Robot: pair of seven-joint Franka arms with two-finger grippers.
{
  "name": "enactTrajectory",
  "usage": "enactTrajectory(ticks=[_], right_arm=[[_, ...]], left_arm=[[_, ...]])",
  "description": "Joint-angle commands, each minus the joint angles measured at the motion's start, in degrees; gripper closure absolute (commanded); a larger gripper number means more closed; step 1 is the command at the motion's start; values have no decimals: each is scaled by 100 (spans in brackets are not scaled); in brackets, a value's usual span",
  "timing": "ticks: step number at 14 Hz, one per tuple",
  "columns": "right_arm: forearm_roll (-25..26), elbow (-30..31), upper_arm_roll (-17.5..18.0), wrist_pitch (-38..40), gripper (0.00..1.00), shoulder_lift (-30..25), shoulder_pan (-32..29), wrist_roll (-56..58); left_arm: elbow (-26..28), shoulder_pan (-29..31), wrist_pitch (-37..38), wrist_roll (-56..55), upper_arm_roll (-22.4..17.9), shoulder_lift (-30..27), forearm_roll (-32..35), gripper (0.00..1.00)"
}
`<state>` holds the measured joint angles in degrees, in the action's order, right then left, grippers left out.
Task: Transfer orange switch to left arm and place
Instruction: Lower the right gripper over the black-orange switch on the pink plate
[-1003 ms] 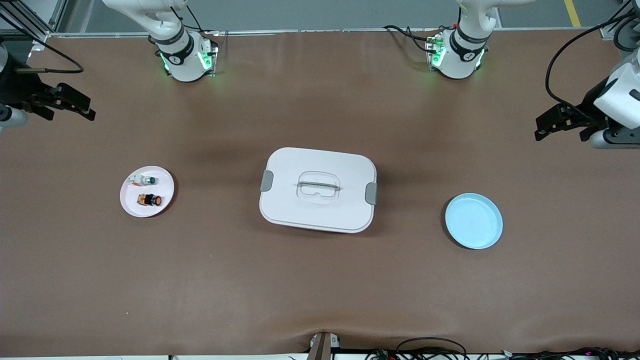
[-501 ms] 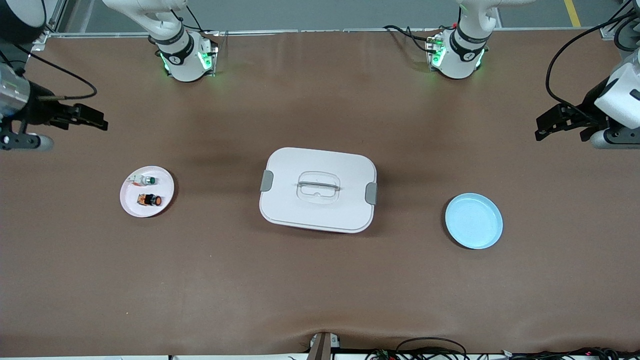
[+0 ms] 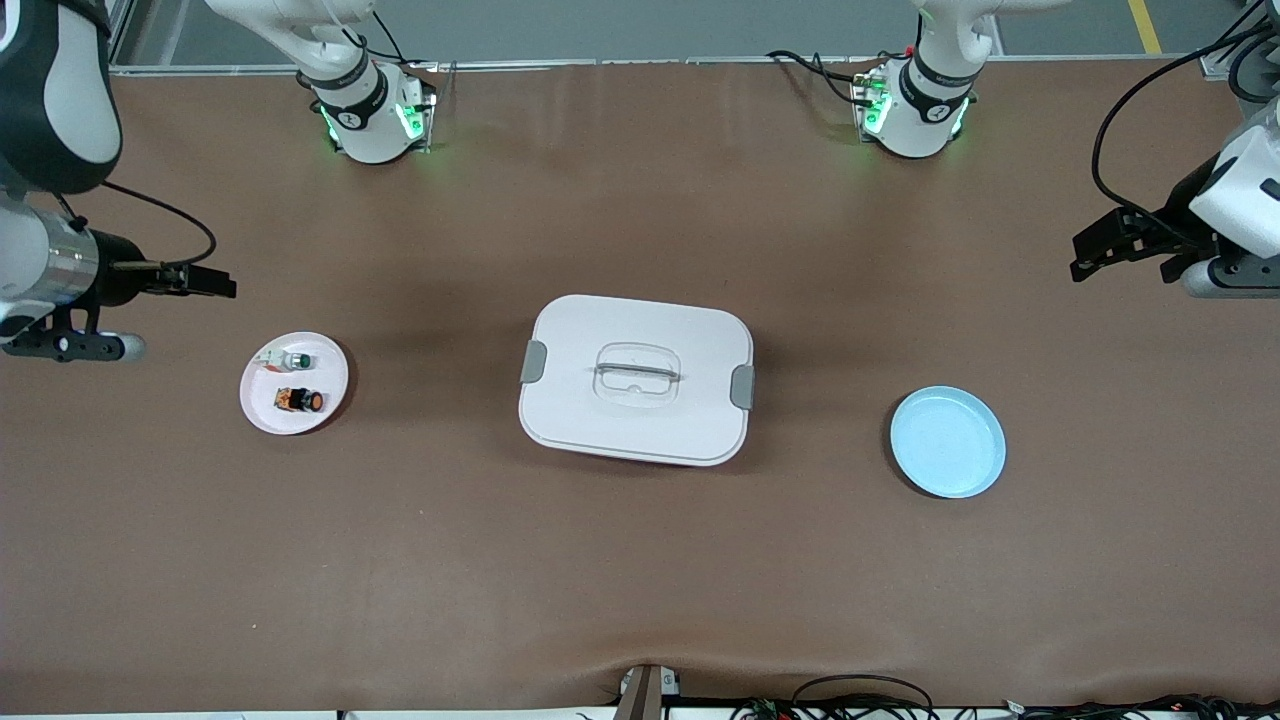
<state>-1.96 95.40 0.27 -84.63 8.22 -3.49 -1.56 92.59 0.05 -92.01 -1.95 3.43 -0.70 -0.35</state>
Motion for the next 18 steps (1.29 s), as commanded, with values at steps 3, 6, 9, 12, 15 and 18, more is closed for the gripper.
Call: enactTrajectory(ticks=[3, 6, 9, 12, 15, 18], right_arm=[[12, -197, 61, 131, 0, 250, -213, 24], [-41, 56, 61, -298, 0, 356, -231, 33], [-199, 566, 61, -1062, 0, 347, -301, 7], [-199, 900, 61, -1634, 0, 356, -354, 7], [-208, 1226, 61, -2214, 0, 382, -354, -2], [-243, 1410, 70, -2662, 0, 496, -363, -19]], left_arm=[[-154, 13, 139, 142, -26, 70, -70, 0], [-154, 13, 139, 142, -35, 61, -70, 0], [-154, 13, 139, 142, -26, 61, -70, 0], [-154, 13, 139, 142, -35, 61, -70, 0], [-154, 13, 139, 142, -35, 61, -70, 0], [-154, 13, 139, 142, -35, 61, -70, 0]])
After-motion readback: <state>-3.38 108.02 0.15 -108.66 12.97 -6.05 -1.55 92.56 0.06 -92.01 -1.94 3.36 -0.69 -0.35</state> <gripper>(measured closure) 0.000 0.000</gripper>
